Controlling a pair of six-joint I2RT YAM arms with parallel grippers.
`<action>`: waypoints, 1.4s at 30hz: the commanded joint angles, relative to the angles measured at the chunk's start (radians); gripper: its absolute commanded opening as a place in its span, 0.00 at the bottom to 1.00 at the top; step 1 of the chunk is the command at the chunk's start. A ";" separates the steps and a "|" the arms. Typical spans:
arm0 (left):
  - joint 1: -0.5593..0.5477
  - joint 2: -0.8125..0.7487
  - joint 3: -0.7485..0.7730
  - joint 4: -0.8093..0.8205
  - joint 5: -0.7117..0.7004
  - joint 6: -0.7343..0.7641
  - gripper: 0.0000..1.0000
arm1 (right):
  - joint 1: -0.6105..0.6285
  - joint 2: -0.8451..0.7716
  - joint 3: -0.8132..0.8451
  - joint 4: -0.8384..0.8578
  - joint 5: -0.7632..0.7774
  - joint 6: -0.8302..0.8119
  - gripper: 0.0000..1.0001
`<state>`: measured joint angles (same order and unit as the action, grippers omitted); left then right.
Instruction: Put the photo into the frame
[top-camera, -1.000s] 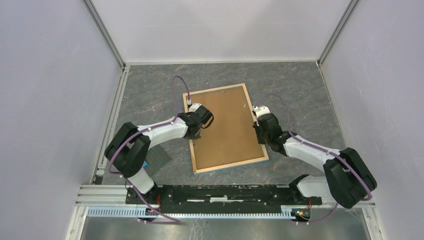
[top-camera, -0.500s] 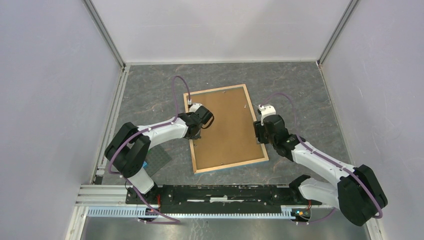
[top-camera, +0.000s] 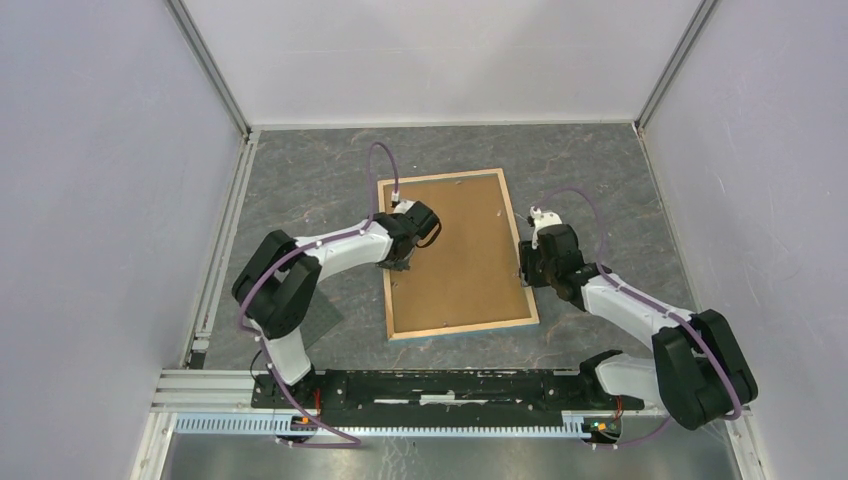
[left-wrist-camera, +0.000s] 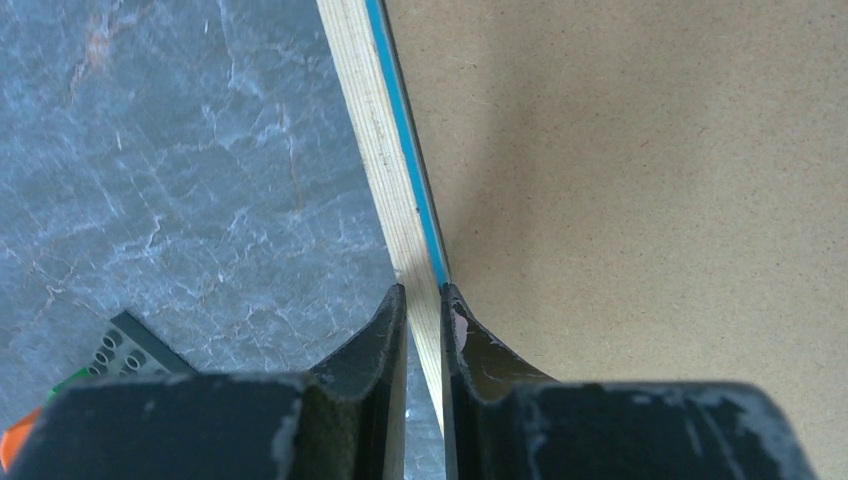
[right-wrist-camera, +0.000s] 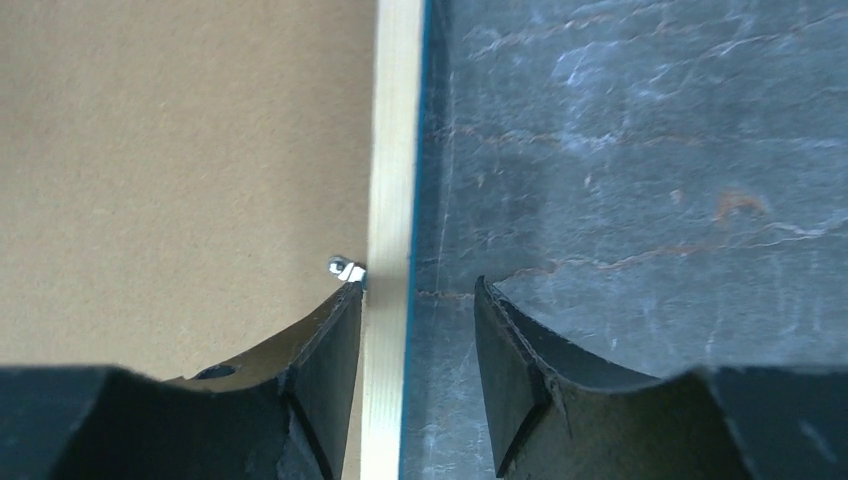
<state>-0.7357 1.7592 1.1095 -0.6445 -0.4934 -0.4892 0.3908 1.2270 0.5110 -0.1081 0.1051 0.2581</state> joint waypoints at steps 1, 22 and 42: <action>-0.009 0.043 0.092 0.021 0.004 0.055 0.02 | -0.001 0.001 -0.031 0.045 -0.069 0.007 0.50; -0.008 0.004 -0.019 0.135 0.122 0.090 0.02 | -0.049 0.325 0.409 0.003 0.031 -0.012 0.61; -0.007 0.011 -0.020 0.141 0.127 0.090 0.02 | -0.064 0.650 0.716 -0.134 0.176 0.258 0.57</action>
<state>-0.7353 1.7550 1.0977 -0.5602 -0.4511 -0.4191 0.3290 1.8591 1.1725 -0.2592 0.2817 0.4835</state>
